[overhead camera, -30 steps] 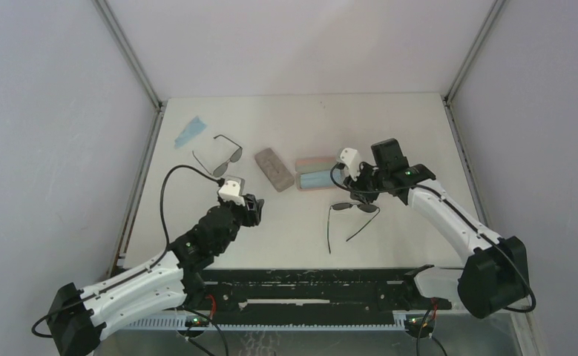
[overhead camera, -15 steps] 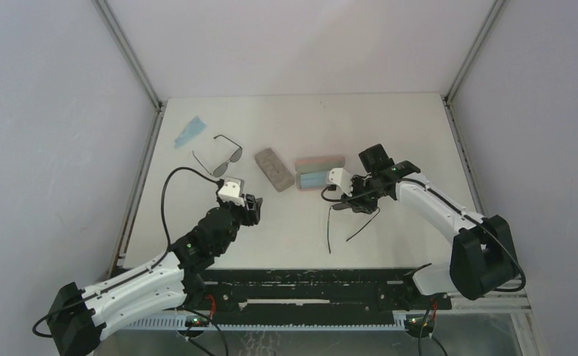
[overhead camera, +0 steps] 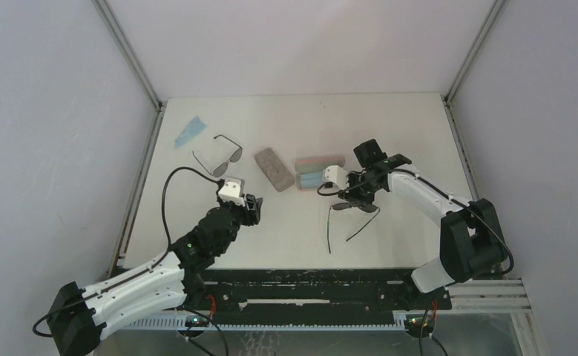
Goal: Organize the sunglasses
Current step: Adjust the sunglasses at the center of the board.
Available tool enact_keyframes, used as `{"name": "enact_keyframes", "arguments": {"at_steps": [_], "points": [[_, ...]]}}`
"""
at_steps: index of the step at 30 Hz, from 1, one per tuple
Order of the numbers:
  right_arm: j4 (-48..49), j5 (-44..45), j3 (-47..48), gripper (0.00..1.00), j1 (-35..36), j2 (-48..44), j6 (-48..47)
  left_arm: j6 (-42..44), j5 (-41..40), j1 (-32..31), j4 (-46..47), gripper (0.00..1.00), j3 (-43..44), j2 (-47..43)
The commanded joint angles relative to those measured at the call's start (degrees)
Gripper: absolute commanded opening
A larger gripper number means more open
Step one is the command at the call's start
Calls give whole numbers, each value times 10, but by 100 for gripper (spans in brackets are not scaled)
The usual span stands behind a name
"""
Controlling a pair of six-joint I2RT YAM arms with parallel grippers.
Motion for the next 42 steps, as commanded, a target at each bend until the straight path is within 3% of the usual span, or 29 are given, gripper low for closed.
{"name": "enact_keyframes", "arguments": {"at_steps": [1, 9, 24, 35, 42], "points": [[9, 0, 35, 25, -3, 24, -16, 14, -12, 4, 28, 61, -4, 3], [-24, -1, 68, 16, -10, 74, -8, 17, -14, 5, 24, 61, -4, -1], [-36, -13, 83, 0, -5, 70, 50, 17, -9, 6, 23, 61, 0, 5], [-16, 0, 86, 0, 61, 32, 300, 15, -8, 6, 21, 61, 3, 10], [22, 111, 89, 0, 110, 63, 538, 15, -10, 6, 19, 61, 4, 8]]}}
